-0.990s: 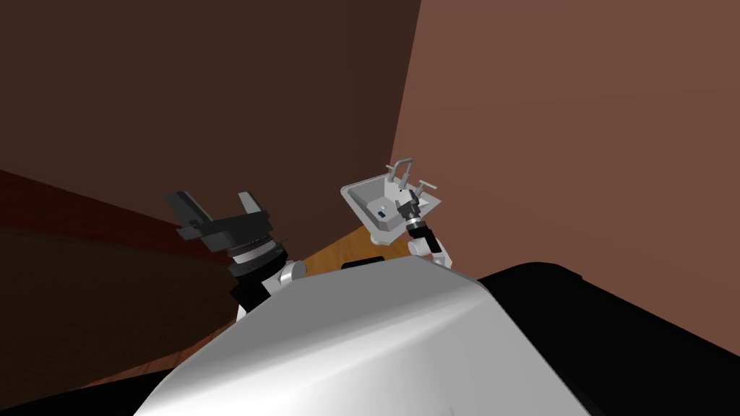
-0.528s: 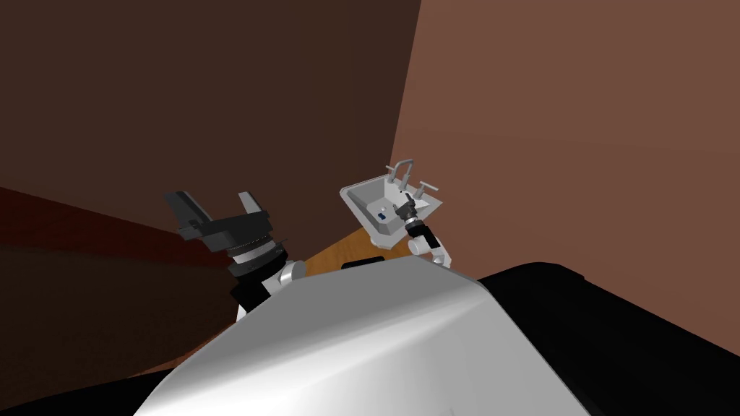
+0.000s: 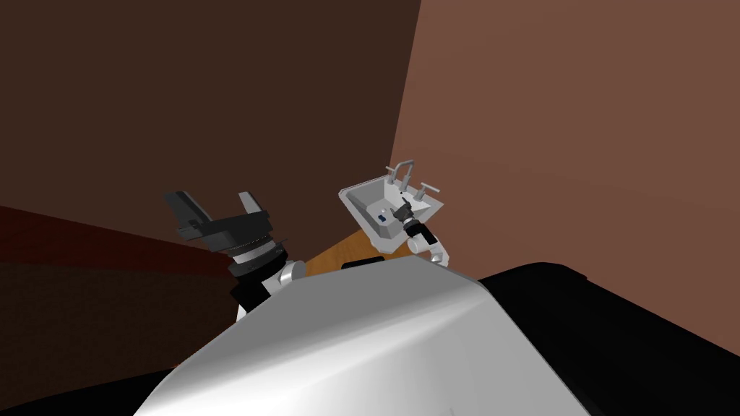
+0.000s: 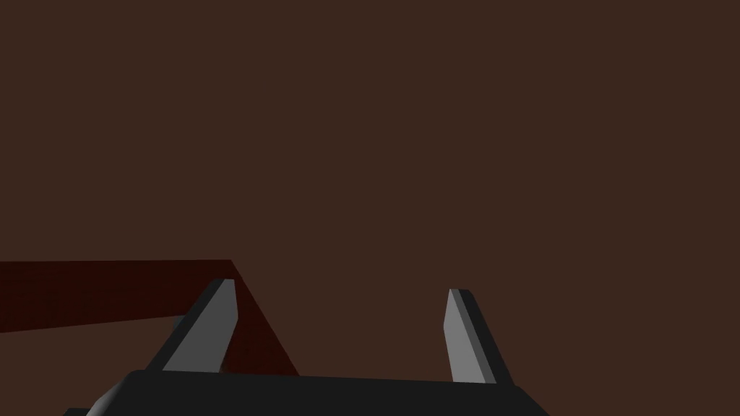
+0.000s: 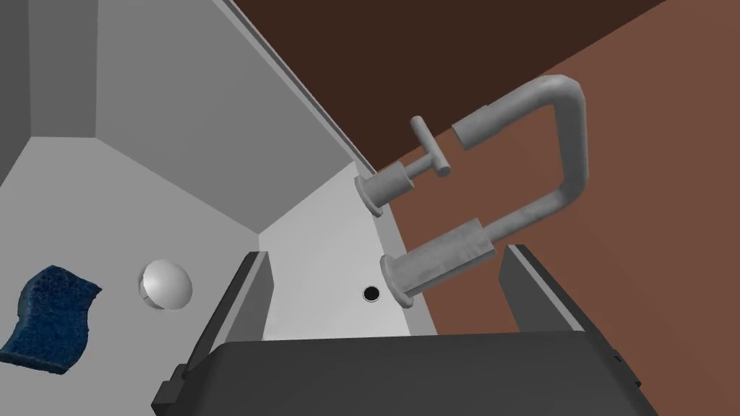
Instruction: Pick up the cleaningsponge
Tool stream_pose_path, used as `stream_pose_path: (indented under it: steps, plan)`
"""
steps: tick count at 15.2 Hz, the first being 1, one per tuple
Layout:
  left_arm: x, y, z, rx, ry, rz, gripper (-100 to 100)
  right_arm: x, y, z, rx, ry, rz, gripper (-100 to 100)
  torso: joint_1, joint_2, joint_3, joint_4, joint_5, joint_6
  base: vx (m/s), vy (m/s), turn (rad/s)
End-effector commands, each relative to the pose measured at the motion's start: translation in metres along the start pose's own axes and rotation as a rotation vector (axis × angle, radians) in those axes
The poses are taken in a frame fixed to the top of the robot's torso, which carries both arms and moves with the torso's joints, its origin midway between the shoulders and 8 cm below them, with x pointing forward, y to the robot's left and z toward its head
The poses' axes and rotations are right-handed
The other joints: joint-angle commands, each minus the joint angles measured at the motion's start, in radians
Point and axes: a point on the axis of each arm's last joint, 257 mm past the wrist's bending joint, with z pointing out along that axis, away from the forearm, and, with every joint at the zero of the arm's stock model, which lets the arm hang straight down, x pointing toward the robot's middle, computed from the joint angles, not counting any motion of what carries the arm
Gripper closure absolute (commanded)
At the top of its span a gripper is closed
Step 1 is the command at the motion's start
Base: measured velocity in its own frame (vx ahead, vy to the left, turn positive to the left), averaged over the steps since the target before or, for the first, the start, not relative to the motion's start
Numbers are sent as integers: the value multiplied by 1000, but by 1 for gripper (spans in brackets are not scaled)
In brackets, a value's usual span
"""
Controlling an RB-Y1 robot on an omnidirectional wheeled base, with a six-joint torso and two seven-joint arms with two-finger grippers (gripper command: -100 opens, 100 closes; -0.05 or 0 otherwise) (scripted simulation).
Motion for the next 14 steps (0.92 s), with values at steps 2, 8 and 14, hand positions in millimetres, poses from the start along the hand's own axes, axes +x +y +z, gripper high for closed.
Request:
stream_pose_path:
  steps: [2,8,14]
  plan:
    - [0,0,0,0,0,0,0,-11,-16,1,61,-35,38,-100,0,0,0,0,0,0,50,-1,-15]
    - [0,0,0,0,0,0,0,-27,-43,3,161,-96,137,-100,0,1,0,0,0,0,43,0,-17]
    - [0,0,0,0,0,0,0,-43,-73,1,267,-169,237,-100,0,0,0,0,0,0,55,0,-18]
